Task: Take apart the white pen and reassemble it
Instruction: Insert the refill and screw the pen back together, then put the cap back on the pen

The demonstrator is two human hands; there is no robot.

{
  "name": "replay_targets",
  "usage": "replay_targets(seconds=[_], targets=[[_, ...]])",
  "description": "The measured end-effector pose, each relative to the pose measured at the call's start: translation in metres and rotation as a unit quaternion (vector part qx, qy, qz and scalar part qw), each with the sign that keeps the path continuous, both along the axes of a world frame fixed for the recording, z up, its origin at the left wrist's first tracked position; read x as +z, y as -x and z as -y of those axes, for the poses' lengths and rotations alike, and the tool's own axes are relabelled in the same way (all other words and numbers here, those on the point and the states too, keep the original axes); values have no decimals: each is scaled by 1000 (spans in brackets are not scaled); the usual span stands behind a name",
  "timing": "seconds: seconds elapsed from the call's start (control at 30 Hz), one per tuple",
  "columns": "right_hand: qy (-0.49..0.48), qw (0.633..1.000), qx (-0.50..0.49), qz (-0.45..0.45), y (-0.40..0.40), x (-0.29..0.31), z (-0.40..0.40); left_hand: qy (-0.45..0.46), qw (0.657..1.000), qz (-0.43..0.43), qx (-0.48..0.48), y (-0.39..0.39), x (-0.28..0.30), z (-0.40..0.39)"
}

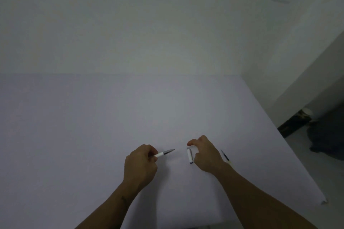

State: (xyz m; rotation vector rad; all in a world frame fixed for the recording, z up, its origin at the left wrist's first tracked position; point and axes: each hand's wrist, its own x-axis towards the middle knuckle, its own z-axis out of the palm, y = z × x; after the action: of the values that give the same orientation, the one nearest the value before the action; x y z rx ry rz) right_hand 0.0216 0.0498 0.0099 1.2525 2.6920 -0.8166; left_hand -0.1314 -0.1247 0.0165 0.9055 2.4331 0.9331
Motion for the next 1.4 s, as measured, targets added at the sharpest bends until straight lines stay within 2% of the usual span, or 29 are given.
replay_targets(seconds=[0.17, 0.37, 0.7, 0.93, 1.4], targets=[[2, 998, 51, 26, -12, -24, -4, 35, 999, 4, -14, -9, -9, 5], [-26, 998, 58, 17, -14, -40, -2, 48, 999, 14, -6, -11, -10, 4], [-19, 998, 33, -46, -25, -52, 4, 49, 998, 30, -17, -23, -11, -3], [37, 989, -26, -144, -23, -29, 15, 24, 999, 29, -14, -23, -8, 0], [36, 981, -28, -187, -6, 5, 51, -7, 1000, 14, -21, -21, 6, 18]])
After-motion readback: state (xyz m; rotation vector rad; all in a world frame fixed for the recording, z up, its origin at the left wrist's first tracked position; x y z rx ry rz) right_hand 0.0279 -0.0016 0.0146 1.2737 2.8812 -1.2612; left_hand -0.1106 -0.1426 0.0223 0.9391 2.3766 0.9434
